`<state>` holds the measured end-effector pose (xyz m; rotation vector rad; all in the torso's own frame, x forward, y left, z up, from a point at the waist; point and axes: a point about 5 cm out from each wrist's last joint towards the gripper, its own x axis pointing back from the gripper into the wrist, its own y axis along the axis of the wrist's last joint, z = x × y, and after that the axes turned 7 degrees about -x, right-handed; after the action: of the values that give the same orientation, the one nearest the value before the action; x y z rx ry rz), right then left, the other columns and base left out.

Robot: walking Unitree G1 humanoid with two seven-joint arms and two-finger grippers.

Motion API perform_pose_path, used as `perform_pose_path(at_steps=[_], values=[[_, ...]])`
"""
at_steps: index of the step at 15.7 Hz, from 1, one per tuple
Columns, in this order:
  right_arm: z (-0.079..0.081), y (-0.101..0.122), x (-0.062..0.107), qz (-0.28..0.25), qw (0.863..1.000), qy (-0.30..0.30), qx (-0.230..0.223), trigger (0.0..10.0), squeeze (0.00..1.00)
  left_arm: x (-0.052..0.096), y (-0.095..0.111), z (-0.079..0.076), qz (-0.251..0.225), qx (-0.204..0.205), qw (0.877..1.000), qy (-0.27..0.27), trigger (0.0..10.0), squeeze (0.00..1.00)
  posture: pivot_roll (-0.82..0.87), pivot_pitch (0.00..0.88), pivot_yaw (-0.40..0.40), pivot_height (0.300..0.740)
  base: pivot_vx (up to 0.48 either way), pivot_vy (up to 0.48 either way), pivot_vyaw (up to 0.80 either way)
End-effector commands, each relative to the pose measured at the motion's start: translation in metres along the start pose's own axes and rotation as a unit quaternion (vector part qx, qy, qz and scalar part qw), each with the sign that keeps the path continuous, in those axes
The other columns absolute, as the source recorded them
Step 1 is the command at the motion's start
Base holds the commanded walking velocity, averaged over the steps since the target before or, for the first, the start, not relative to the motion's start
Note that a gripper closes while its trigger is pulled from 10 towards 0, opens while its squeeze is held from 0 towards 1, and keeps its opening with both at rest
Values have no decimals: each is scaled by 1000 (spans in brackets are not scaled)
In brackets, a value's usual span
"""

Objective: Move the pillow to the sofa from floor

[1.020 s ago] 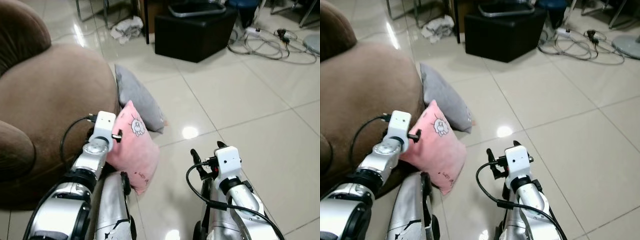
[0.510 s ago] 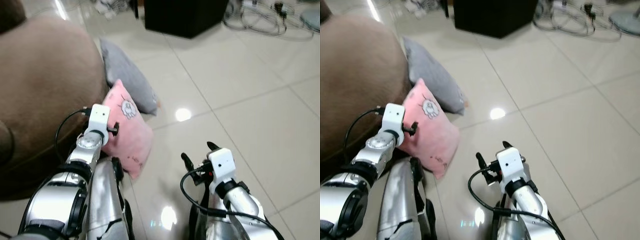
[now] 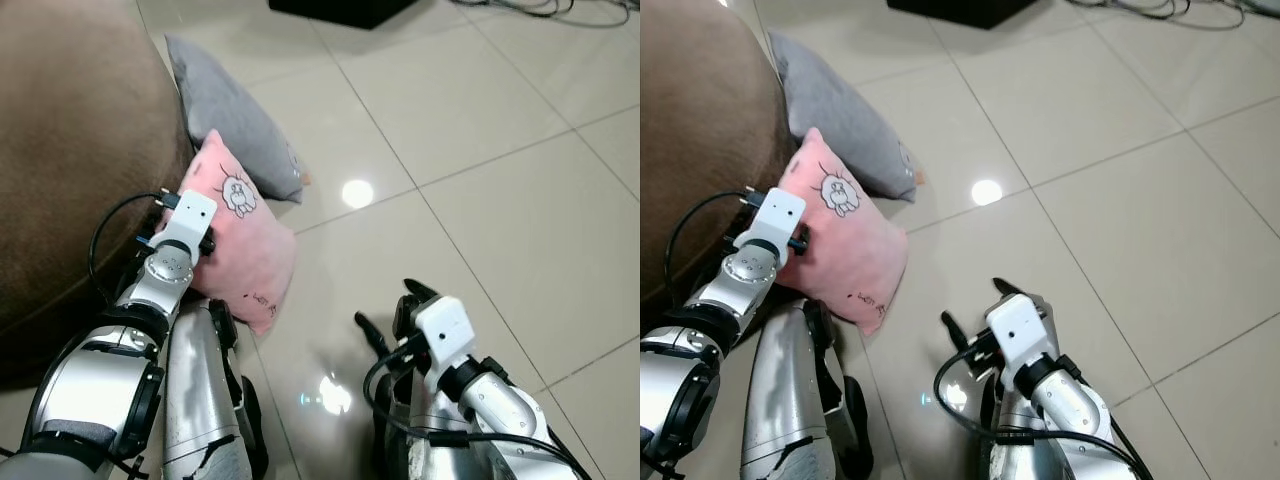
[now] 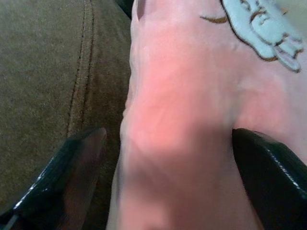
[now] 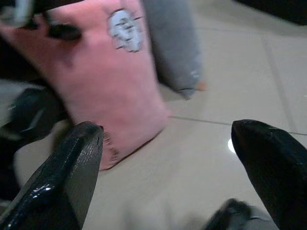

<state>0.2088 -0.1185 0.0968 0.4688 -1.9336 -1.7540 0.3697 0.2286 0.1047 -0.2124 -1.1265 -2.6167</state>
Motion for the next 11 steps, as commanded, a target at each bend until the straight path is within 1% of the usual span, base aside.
perform_pose_path(at_steps=[1,2,3,4,5,6,11], values=[[8,-1,5,9,999,34,-9,10000,0,0,-7,5,14,-24,1000,12,10000,1000,-84,343,-14,456,0,0,0],[10,0,6,12,999,46,-9,10000,0,1,-8,4,17,-31,999,10,10000,1000,-86,345,-14,456,0,0,0],[11,1,8,16,998,61,-7,10000,0,1,-12,0,28,-47,998,-10,10000,0,-87,349,-17,456,0,0,0],[9,3,7,15,998,60,-5,10000,0,2,-17,-3,38,-53,998,-23,10000,0,-87,349,-17,456,0,0,0],[8,4,7,15,998,59,-4,10000,0,3,-18,-4,43,-45,998,-23,1255,0,-87,351,-18,456,0,0,0],[7,5,7,14,998,57,-5,10000,0,3,-19,-5,46,-31,998,-23,0,0,-89,352,-19,456,0,0,0],[4,5,7,16,999,52,-2,10000,0,3,-16,-7,43,-21,998,-29,0,0,-86,341,-19,456,0,0,0]])
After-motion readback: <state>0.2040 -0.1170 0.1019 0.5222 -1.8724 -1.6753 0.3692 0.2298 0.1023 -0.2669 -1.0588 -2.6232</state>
